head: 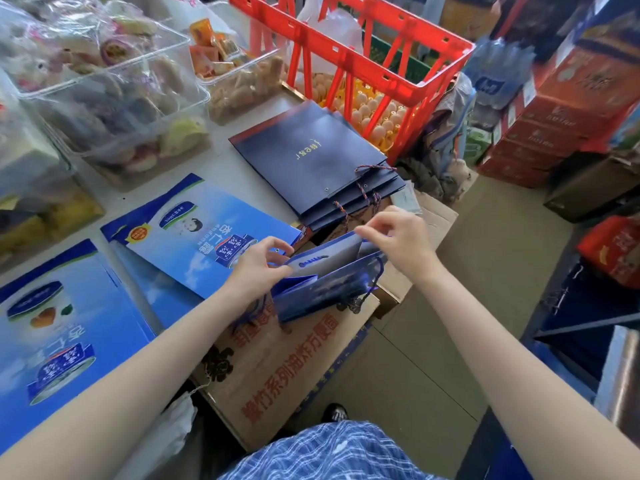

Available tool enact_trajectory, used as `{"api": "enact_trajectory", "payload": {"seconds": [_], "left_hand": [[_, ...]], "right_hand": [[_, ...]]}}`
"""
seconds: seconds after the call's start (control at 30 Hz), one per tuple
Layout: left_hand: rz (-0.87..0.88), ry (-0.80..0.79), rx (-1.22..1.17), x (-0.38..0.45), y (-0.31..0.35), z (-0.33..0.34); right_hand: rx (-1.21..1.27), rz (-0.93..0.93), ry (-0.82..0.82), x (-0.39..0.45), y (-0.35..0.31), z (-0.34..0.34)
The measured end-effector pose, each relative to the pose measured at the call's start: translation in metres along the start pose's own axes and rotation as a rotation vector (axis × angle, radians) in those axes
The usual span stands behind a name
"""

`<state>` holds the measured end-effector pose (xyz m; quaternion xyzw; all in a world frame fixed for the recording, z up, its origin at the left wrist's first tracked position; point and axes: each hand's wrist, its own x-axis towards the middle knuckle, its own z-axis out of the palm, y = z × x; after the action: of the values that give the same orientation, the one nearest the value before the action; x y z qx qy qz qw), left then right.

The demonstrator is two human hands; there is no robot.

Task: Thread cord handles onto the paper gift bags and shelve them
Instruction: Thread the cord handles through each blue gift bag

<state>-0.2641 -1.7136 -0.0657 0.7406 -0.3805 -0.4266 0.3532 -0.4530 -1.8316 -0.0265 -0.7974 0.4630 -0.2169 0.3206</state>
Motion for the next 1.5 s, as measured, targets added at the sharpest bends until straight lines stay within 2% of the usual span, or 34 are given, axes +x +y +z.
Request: {"api": "enact_trajectory", "payload": {"seconds": [0.13, 0.23, 0.3, 0.4, 0.43, 0.5, 0.57, 0.63, 0.8, 0.9, 1.0, 1.1, 1.2, 1.3, 1.4, 1.5], "left_hand": [[0.068, 0.058, -0.017, 0.005, -0.002, -0.004], [0.16, 0.131, 0.01, 0.006, -0.003, 0.0], [0.303, 0.24, 0.145, 0.005, -0.005, 0.002], [0.701, 0.341, 0.442, 0.007, -0.008, 0.002], [0.829, 0.337, 0.552, 0.01, -0.009, 0.0], [0.992, 0.258, 0.742, 0.014, -0.009, -0.006], [1.041, 0.162, 0.878, 0.017, -0.01, -0.01], [1.002, 0.129, 0.88, 0.018, -0.011, -0.012], [0.713, 0.166, 0.49, 0.0, -0.012, -0.01], [0.692, 0.152, 0.603, -0.001, -0.009, -0.003], [0.559, 0.203, 0.632, 0.008, -0.001, 0.003], [0.47, 0.222, 0.676, 0.018, -0.002, 0.005], [0.347, 0.186, 0.66, 0.025, -0.01, 0.003], [0.221, 0.088, 0.546, 0.028, -0.013, -0.001], [0.18, -0.005, 0.489, 0.03, -0.01, -0.004], [0.194, -0.11, 0.536, 0.029, -0.006, -0.004]], "right_hand": [[-0.049, 0.224, 0.216, -0.005, 0.031, -0.002], [0.021, 0.274, 0.402, -0.015, 0.038, 0.001], [0.077, 0.346, 0.333, -0.018, 0.044, 0.007], [0.28, 0.472, -0.033, -0.023, 0.042, 0.029], [0.312, 0.477, -0.086, -0.022, 0.041, 0.037], [0.334, 0.463, -0.079, -0.021, 0.034, 0.048], [0.33, 0.447, -0.051, -0.018, 0.025, 0.055], [0.328, 0.434, -0.05, -0.015, 0.019, 0.059], [0.346, 0.421, -0.089, -0.011, 0.011, 0.056], [0.453, 0.391, -0.146, -0.01, 0.002, 0.048], [0.435, 0.345, -0.221, -0.006, -0.014, 0.039], [0.33, 0.287, -0.153, 0.005, -0.028, 0.02], [0.297, 0.191, -0.038, 0.015, -0.047, -0.01], [0.426, 0.086, 0.021, 0.016, -0.07, -0.039], [0.566, -0.019, 0.065, 0.015, -0.091, -0.061], [0.717, -0.07, 0.023, 0.015, -0.101, -0.068]]}}
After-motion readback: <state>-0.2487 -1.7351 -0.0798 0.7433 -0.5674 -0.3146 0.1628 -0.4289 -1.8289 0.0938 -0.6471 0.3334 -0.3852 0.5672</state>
